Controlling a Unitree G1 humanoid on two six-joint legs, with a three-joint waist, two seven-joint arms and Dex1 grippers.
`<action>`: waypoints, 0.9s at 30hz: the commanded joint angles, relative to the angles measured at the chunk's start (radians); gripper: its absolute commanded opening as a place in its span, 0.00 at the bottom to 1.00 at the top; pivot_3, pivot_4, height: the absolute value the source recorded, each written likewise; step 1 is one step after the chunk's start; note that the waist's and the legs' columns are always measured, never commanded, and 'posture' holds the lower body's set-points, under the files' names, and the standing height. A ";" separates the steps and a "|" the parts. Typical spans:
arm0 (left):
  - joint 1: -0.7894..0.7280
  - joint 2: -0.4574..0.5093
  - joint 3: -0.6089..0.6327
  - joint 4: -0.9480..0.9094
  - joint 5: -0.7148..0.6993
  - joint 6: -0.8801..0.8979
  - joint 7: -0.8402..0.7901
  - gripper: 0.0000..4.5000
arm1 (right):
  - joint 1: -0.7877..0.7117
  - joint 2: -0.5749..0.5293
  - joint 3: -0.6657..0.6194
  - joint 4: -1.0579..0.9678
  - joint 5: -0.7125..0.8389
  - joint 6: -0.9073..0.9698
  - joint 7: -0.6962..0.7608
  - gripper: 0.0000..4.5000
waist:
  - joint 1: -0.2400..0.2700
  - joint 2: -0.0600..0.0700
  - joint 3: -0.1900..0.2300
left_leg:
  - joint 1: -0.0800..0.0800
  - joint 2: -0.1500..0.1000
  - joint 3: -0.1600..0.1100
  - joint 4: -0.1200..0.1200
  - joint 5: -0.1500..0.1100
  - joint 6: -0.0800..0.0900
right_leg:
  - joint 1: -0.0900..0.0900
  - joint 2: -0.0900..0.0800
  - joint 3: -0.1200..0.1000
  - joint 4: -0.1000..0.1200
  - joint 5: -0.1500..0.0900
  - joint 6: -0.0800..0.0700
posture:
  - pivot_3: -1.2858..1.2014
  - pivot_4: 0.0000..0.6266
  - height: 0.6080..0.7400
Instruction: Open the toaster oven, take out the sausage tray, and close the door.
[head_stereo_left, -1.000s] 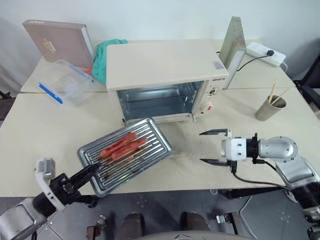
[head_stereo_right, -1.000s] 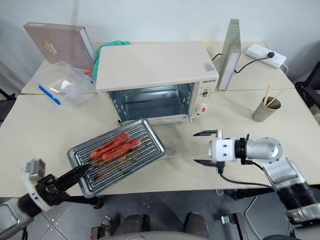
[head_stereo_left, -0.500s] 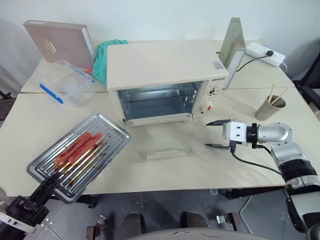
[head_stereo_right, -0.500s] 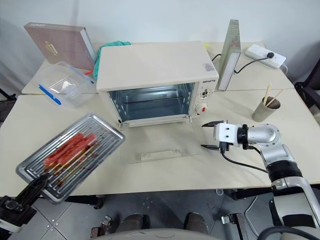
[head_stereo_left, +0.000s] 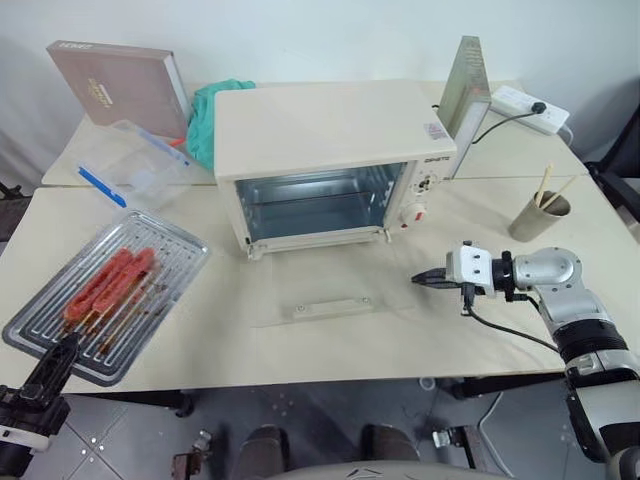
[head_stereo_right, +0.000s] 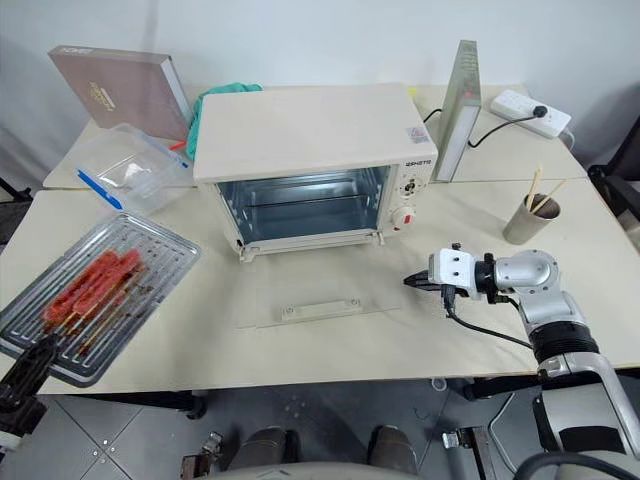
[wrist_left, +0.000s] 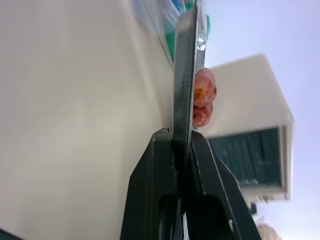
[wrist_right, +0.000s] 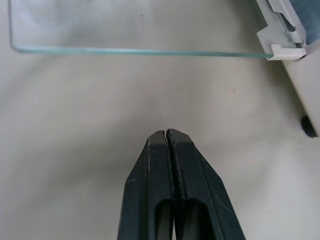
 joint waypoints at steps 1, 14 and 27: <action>-0.035 -0.021 0.055 0.001 -0.014 -0.028 0.039 0.00 | 0.018 0.037 -0.037 -0.092 0.076 0.107 0.022 0.01 | 0.000 0.000 0.000 | 0.000 0.000 0.000 0.000 0.000 0.000 | 0.000 0.000 0.000 0.000 0.000 0.000 | 0.52 0.24 1.00; -0.112 -0.026 0.055 0.044 -0.014 0.001 0.093 0.00 | -0.044 0.106 -0.179 -0.361 0.256 0.546 -0.097 0.01 | 0.000 0.002 0.001 | -0.001 0.001 0.002 0.000 -0.001 0.000 | -0.003 0.001 0.001 0.003 0.000 0.000 | 0.52 0.24 1.00; -0.168 -0.103 0.032 0.077 -0.014 0.046 0.132 0.00 | -0.135 0.147 -0.208 -0.414 0.281 0.615 -0.166 0.01 | 0.001 0.001 0.001 | -0.002 0.001 0.003 0.000 -0.002 0.000 | -0.004 0.001 0.002 0.005 0.000 0.001 | 0.52 0.24 1.00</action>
